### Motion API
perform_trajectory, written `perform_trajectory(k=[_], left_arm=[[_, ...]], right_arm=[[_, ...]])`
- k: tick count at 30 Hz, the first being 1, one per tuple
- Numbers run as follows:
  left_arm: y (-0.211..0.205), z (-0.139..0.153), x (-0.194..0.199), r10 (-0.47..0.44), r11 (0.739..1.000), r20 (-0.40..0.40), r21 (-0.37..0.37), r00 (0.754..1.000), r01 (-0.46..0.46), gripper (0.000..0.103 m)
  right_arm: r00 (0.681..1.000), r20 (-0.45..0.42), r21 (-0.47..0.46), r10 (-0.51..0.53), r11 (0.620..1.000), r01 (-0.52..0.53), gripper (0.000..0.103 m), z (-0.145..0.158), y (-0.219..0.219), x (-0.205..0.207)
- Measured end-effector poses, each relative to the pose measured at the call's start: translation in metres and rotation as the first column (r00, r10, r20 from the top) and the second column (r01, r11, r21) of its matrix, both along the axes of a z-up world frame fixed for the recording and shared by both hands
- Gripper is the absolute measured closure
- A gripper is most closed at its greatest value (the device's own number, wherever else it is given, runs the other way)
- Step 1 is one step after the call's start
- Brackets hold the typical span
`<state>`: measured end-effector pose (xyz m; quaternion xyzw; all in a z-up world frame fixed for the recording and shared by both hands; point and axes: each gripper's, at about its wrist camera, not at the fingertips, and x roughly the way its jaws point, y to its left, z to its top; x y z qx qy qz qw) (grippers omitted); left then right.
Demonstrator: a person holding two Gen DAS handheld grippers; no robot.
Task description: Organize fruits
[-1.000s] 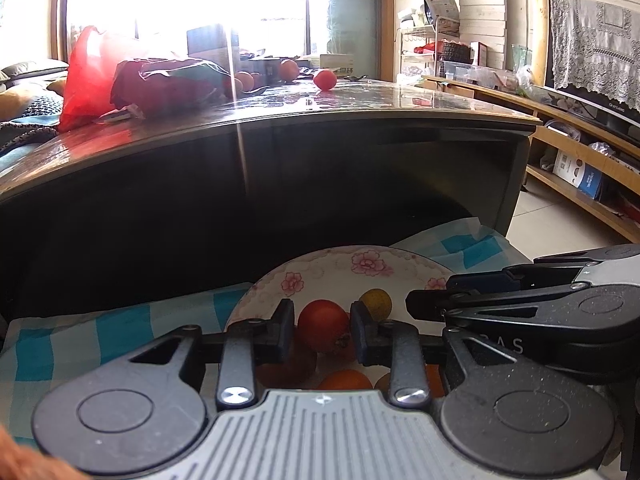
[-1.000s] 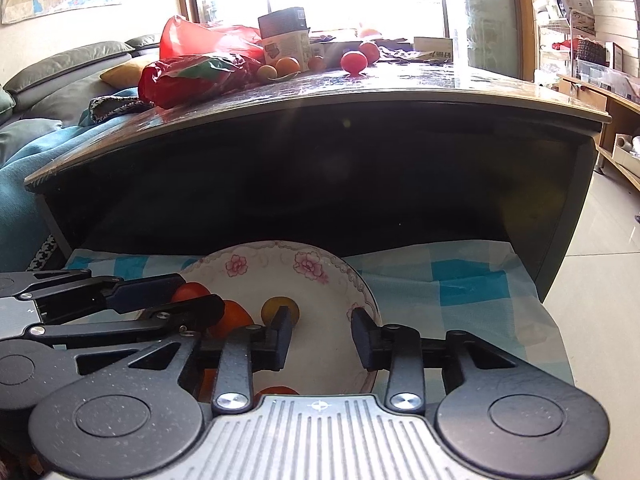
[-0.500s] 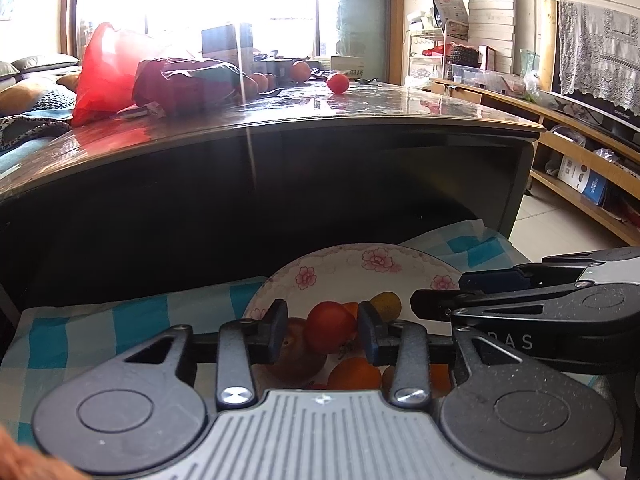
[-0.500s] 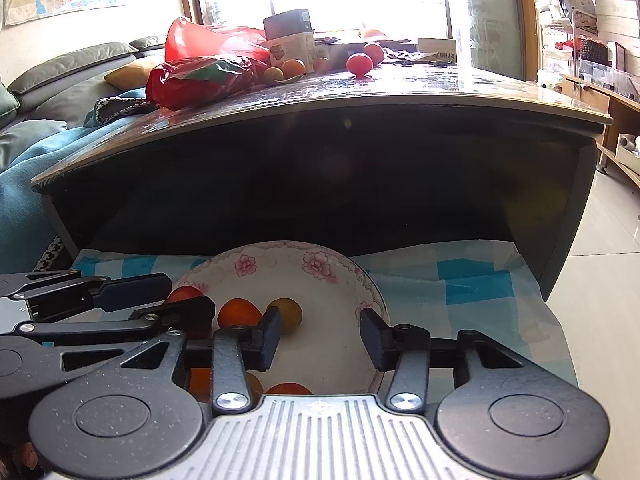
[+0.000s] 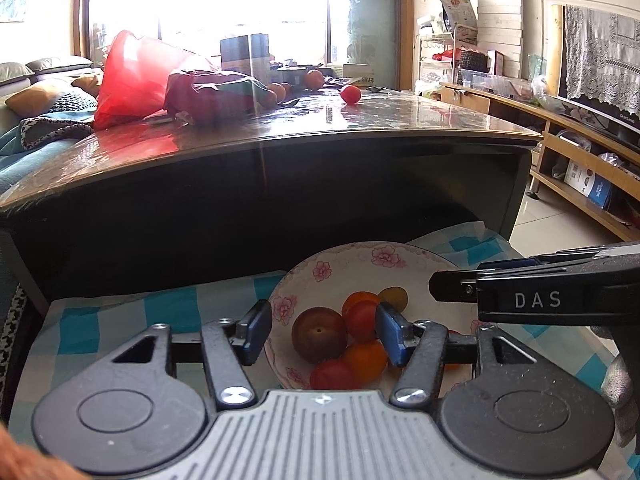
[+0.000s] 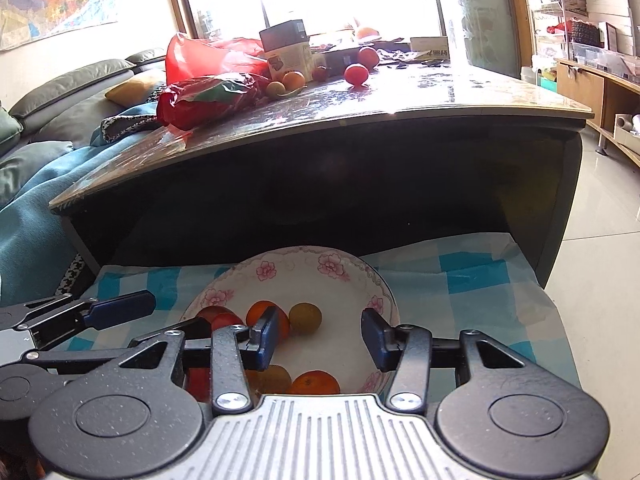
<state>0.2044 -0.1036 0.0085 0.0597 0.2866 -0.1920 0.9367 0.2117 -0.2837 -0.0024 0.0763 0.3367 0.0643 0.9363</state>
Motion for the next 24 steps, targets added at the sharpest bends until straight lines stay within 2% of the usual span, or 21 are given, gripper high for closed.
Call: perform_trajectory(k=[8,15,24], left_arm=[[0.006,0.008,-0.011,0.033,0.999,0.012,-0.013,0.999,-0.033,0.029],[0.009,0.012,-0.029,0.054,0.999,0.027,-0.006,0.998,-0.054,0.012],[0.015,0.014,-0.058,0.122,0.992,0.023,-0.015,0.992,-0.122,0.0]], right_arm=[[0.999,0.004,-0.016,-0.037,0.999,0.037,0.06,0.01,-0.002,-0.011],[0.998,-0.001,-0.058,-0.068,0.996,0.067,0.06,0.018,-0.003,-0.028],[0.996,-0.016,-0.09,-0.085,0.992,0.083,0.058,0.026,-0.002,-0.067]])
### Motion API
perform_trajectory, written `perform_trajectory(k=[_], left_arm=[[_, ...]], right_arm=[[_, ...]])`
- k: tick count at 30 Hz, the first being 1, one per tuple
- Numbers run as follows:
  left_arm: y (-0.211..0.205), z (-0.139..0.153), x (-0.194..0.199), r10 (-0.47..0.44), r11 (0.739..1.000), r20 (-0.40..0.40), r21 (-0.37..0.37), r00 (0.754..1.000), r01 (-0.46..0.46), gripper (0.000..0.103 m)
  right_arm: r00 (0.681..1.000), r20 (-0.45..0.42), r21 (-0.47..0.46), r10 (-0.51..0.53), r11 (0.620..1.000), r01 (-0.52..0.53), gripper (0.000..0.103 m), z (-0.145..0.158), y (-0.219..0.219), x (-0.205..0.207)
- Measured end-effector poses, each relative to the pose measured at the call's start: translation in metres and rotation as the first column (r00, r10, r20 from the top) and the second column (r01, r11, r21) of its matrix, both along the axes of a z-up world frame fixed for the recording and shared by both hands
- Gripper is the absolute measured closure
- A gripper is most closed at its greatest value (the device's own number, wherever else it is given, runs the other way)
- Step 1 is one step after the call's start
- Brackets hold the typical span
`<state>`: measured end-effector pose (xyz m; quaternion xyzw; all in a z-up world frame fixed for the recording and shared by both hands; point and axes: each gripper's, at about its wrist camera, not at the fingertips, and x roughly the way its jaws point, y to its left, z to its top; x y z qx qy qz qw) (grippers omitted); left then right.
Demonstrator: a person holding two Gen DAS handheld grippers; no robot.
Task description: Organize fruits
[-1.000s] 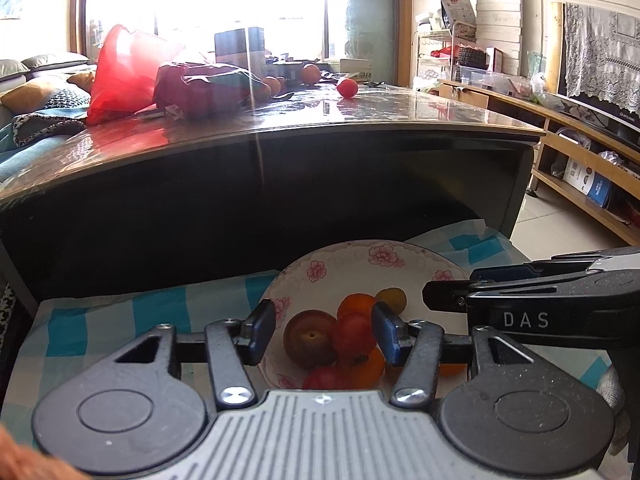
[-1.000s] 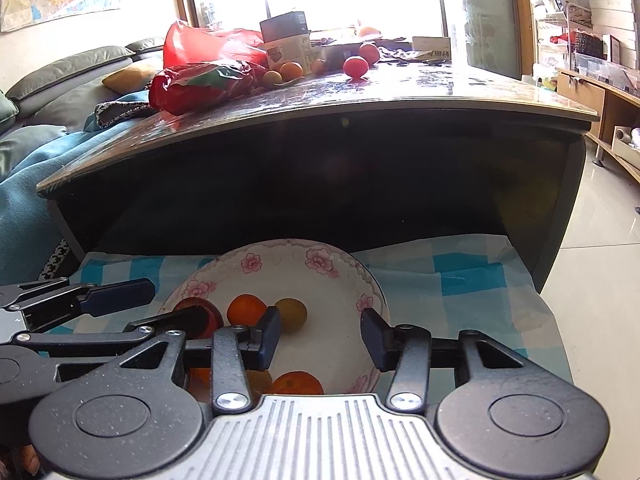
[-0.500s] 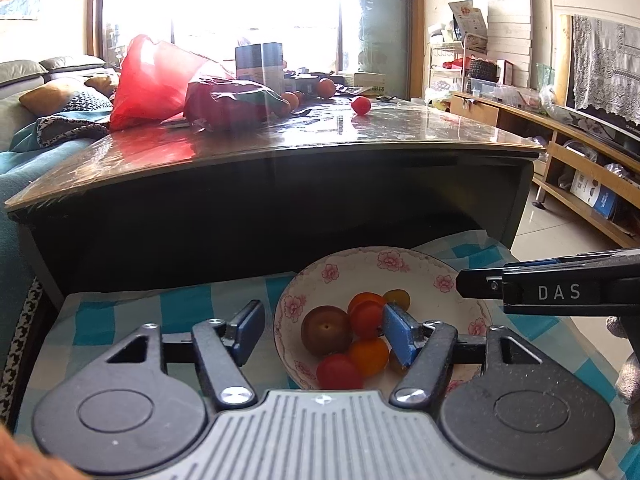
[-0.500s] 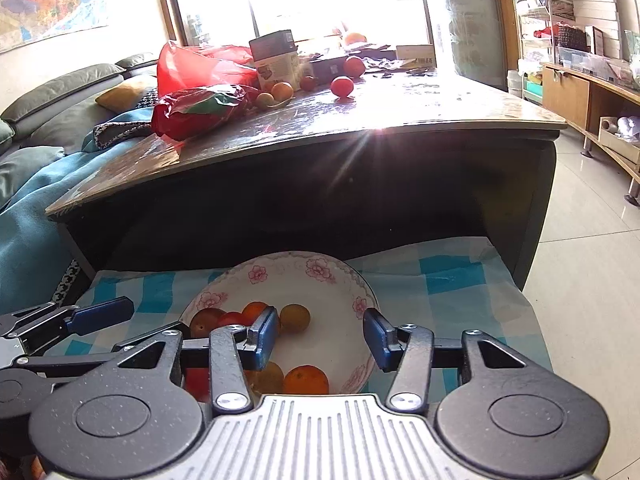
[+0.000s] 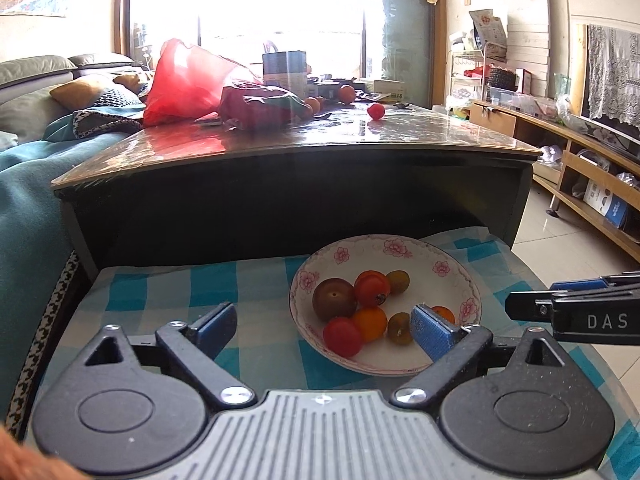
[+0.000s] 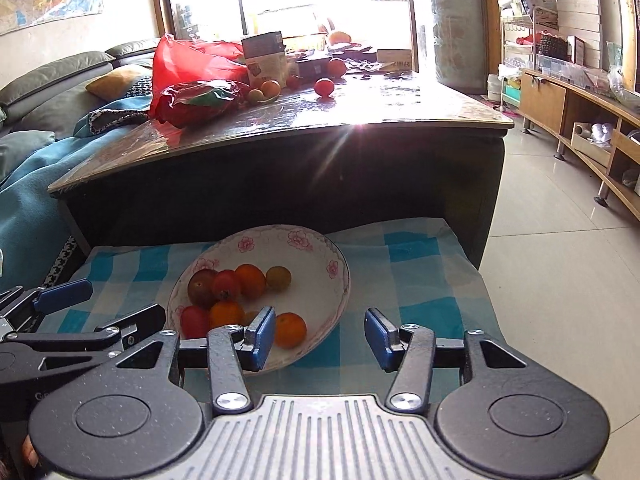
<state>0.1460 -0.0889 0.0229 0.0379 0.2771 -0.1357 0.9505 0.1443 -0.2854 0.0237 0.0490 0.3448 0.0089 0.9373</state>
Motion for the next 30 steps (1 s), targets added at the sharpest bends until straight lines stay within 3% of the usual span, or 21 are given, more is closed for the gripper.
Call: perform_trajectory(k=[9,30], left_arm=[[0.004,0.0,-0.034,0.055,0.997,0.003,0.049,0.998,-0.055,0.0],[0.017,0.008,-0.083,0.052,0.998,-0.023,0.025,0.998,-0.052,0.0]], right_arm=[[1.0,-0.026,0.009,0.008,1.0,-0.008,0.057,0.001,0.011,-0.038],[0.999,-0.035,0.041,0.012,0.999,-0.01,0.057,0.008,0.029,-0.095]])
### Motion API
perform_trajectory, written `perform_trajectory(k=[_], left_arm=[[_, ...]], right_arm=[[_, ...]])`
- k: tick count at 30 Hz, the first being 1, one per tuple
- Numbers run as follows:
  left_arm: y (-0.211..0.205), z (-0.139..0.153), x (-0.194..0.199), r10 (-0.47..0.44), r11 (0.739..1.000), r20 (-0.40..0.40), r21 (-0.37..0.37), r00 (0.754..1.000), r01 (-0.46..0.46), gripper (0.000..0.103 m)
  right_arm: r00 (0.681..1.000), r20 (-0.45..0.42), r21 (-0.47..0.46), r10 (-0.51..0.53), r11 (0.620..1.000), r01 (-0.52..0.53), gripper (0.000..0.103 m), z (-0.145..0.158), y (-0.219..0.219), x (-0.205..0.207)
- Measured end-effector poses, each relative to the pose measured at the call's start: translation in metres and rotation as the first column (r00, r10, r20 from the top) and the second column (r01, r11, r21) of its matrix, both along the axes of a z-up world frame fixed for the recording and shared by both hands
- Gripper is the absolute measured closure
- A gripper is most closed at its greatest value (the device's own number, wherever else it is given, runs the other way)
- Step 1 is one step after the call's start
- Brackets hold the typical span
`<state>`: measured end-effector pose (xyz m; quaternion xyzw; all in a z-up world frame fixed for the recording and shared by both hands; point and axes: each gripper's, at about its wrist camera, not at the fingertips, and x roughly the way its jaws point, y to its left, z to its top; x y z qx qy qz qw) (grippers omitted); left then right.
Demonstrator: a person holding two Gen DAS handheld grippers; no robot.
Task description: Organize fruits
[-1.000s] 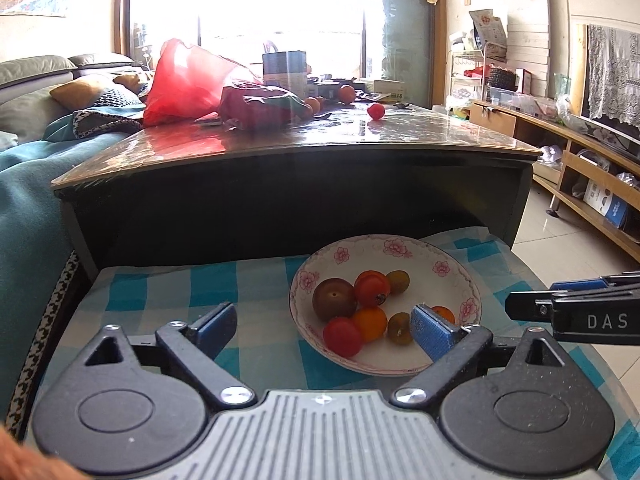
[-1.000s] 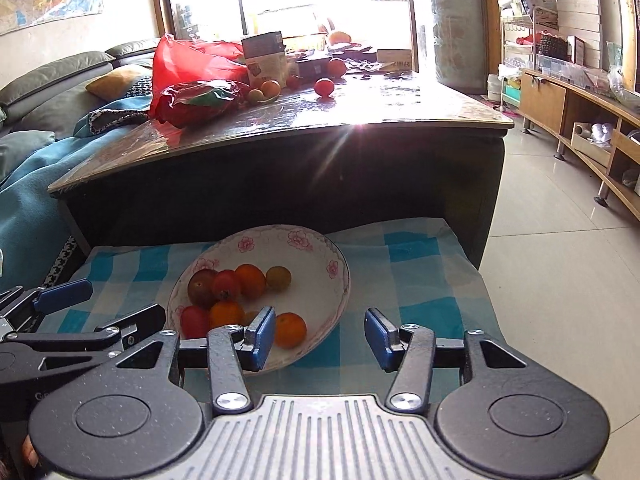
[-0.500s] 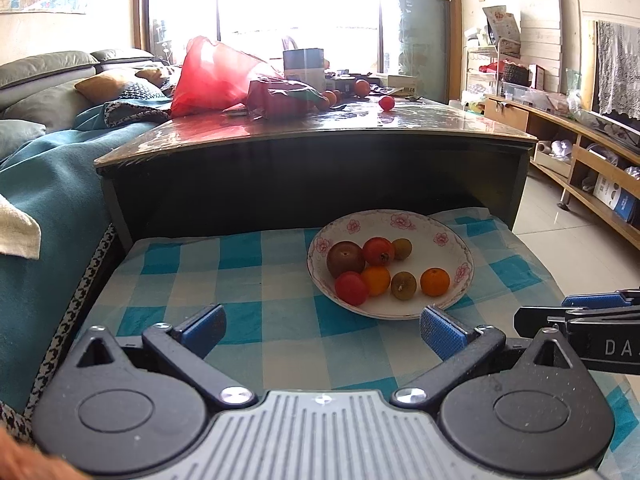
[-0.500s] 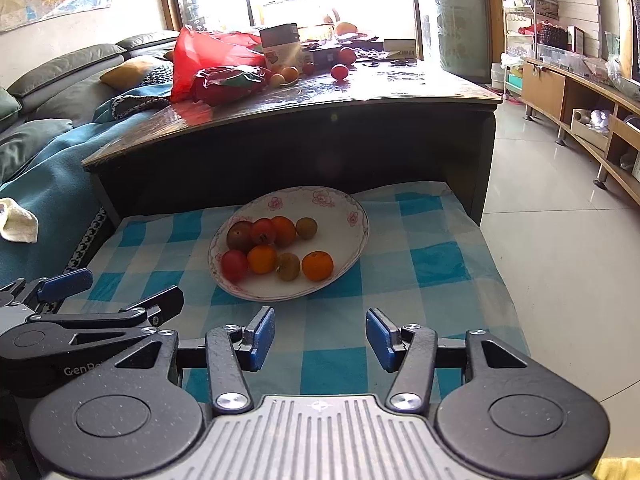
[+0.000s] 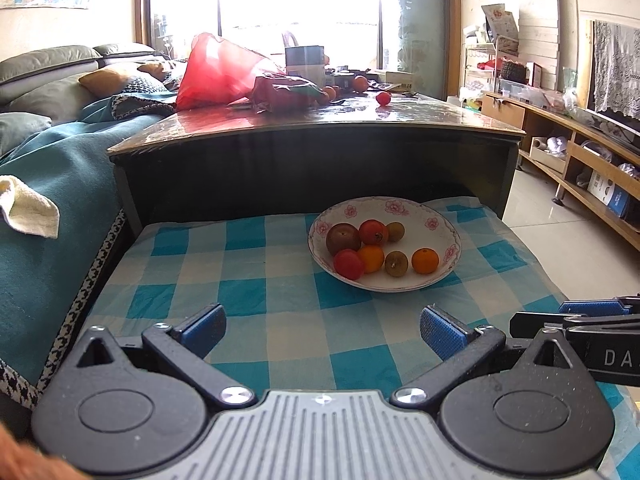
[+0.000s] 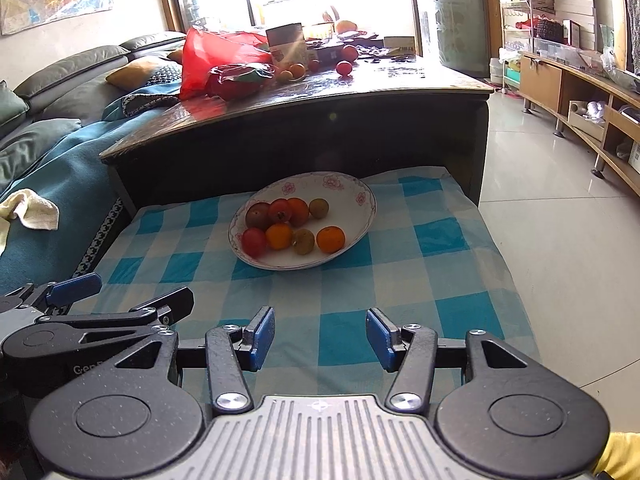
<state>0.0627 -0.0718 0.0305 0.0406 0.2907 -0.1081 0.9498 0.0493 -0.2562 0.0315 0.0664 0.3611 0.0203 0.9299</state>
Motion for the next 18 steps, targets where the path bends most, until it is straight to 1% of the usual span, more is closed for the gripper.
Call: perform_trajectory(k=[4,18], left_arm=[[0.002,0.002,-0.008,0.0,1.0,0.008,0.006,1.0,-0.001,0.0],[0.005,0.005,-0.031,-0.002,1.0,-0.004,0.015,1.0,0.002,0.0]], right_arm=[[1.0,-0.001,0.005,-0.001,1.0,0.001,0.057,0.001,0.002,-0.008],[1.0,0.008,0.006,0.007,1.0,-0.007,0.057,0.006,0.008,-0.03]])
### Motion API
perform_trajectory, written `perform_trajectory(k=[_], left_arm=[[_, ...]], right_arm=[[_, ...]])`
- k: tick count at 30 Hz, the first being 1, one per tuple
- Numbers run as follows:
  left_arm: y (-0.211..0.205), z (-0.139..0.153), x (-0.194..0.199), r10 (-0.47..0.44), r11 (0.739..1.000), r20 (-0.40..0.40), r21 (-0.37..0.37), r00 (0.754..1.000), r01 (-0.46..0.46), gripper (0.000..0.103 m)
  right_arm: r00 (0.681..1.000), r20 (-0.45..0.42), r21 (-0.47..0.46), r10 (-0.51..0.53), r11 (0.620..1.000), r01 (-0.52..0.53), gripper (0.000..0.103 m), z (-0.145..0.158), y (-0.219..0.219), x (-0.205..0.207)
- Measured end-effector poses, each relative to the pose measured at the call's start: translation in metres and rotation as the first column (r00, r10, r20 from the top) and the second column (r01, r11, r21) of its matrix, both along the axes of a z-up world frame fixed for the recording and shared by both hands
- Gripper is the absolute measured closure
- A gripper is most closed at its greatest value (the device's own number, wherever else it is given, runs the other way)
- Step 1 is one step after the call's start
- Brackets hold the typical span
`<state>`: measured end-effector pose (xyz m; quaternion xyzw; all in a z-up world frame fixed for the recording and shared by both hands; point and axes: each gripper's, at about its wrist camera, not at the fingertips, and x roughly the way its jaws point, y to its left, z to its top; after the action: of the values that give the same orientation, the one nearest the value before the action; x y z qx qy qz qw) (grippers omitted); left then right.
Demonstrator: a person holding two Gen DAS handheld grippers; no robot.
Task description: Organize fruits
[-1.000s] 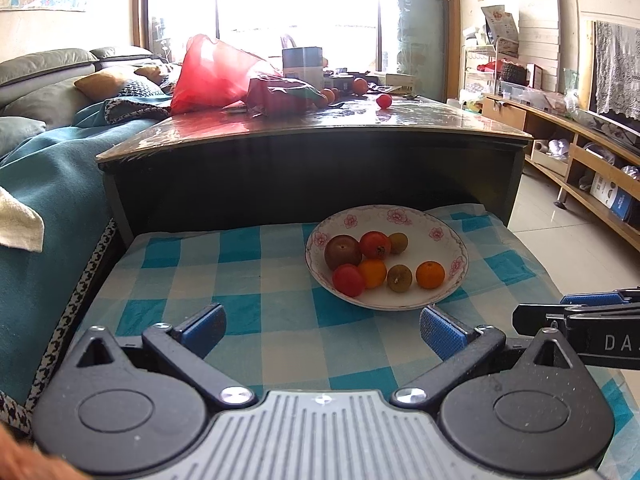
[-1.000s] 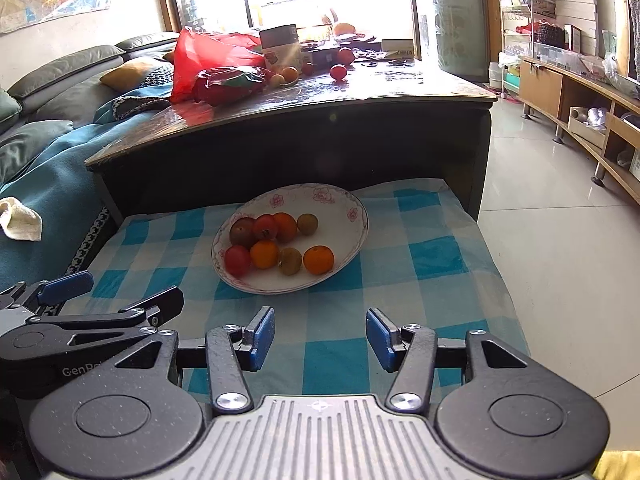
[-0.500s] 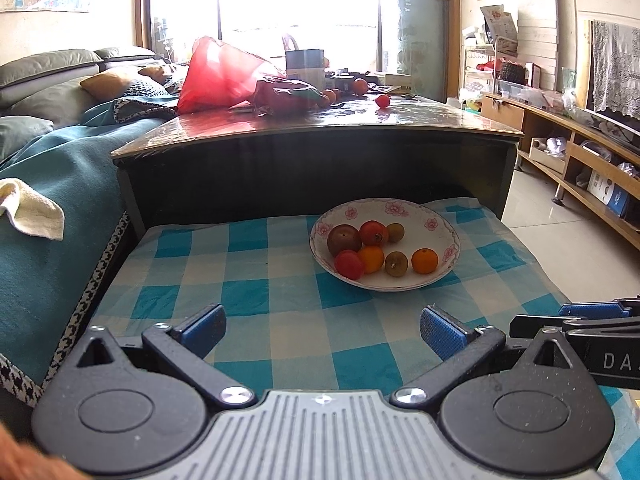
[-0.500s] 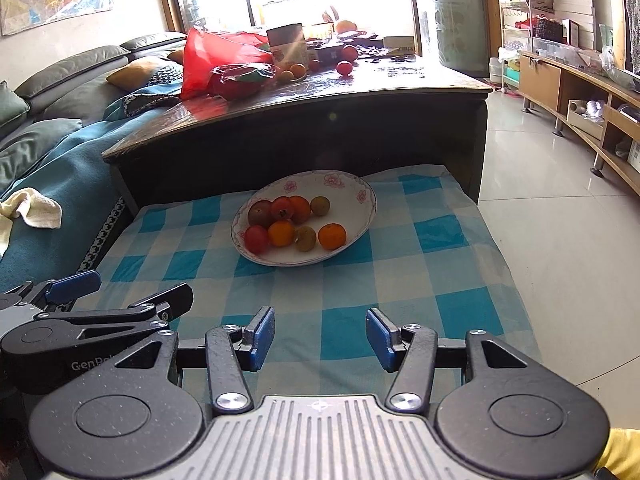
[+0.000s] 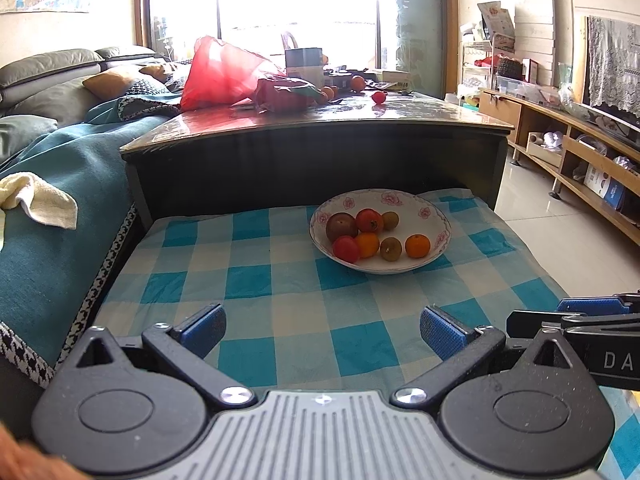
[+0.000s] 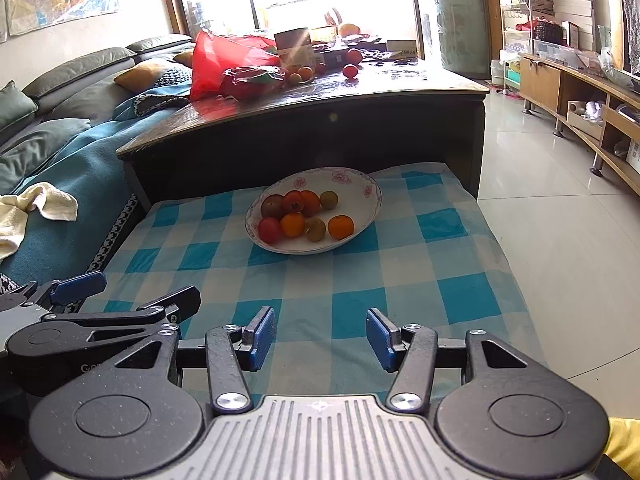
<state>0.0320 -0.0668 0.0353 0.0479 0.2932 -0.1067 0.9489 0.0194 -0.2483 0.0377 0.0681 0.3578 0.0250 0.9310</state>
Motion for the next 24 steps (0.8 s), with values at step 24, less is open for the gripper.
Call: perform_trajectory(k=[24], left_arm=[[0.009,-0.002,-0.028,0.004,1.0,-0.014,0.012,1.0,-0.004,0.0]], right_arm=[[1.0,-0.002,-0.04,0.011,0.999,-0.011,0.056,0.0,0.01,-0.027]])
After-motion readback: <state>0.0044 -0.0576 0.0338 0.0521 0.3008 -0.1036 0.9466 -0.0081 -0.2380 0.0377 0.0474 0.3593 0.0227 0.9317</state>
